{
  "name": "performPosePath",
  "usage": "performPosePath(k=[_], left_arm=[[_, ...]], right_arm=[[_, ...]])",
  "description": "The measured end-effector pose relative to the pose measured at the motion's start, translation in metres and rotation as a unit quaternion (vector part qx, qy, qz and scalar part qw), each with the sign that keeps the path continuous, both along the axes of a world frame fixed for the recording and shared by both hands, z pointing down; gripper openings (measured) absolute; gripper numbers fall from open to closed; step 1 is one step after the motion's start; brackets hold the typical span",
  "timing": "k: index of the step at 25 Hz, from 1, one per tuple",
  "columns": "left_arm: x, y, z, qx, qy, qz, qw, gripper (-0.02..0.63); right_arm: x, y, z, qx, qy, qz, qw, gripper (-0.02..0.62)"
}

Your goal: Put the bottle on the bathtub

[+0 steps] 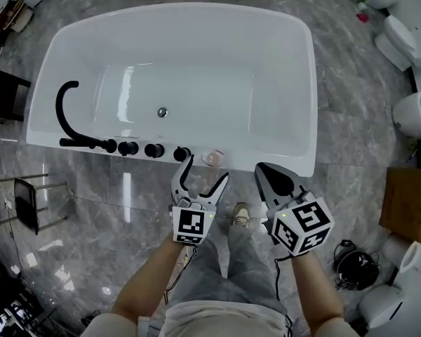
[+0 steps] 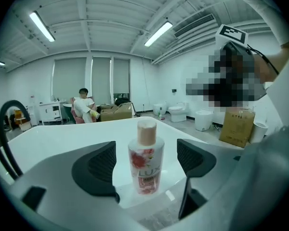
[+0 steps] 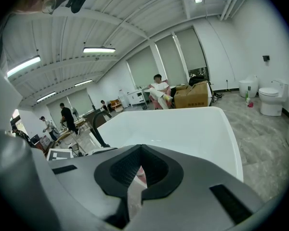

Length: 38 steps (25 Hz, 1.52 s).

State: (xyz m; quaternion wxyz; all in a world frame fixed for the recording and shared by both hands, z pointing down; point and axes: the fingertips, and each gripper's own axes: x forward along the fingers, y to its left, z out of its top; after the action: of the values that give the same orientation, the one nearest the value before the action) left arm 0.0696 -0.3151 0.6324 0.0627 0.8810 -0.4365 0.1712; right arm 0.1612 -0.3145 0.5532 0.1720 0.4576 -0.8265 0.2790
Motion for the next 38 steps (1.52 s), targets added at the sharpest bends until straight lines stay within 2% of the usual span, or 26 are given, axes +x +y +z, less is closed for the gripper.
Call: performPosePath(k=[5, 8, 12, 14, 20, 29, 35, 38], left_arm=[[-0.023, 0.015, -0.059, -0.003, 0.01, 0.01, 0.9999, 0.396], [-0.041, 0.019, -0.097, 0.008, 0.008, 0.012, 0.9999, 0.288], [-0.064, 0.024, -0.154, 0.033, 0.005, 0.007, 0.9994, 0.232], [-0.072, 0.028, -0.18, 0.041, 0.0, 0.004, 0.9991, 0.164], [-0.083, 0.052, -0.245, 0.06, -0.006, 0.013, 0.9981, 0.053], [-0.074, 0.099, -0.315, 0.071, 0.009, 0.042, 0.9966, 0.032], [-0.061, 0.123, -0.36, 0.093, 0.012, 0.06, 0.9938, 0.031], [-0.058, 0.133, -0.377, 0.109, 0.009, 0.068, 0.9918, 0.03]], right_arm=[[-0.013, 0.016, -0.051, 0.023, -0.002, -0.002, 1.0, 0.028], [-0.023, 0.025, -0.085, 0.057, 0.009, -0.016, 0.998, 0.028], [-0.035, 0.039, -0.133, 0.086, 0.007, -0.021, 0.996, 0.028], [-0.036, 0.046, -0.153, 0.097, 0.005, -0.016, 0.995, 0.028], [-0.039, 0.073, -0.216, 0.136, 0.009, -0.016, 0.991, 0.028], [-0.039, 0.115, -0.284, 0.182, 0.012, -0.02, 0.983, 0.028], [-0.034, 0.142, -0.307, 0.181, -0.008, -0.014, 0.983, 0.028], [-0.035, 0.151, -0.317, 0.198, 0.027, -0.026, 0.979, 0.028]])
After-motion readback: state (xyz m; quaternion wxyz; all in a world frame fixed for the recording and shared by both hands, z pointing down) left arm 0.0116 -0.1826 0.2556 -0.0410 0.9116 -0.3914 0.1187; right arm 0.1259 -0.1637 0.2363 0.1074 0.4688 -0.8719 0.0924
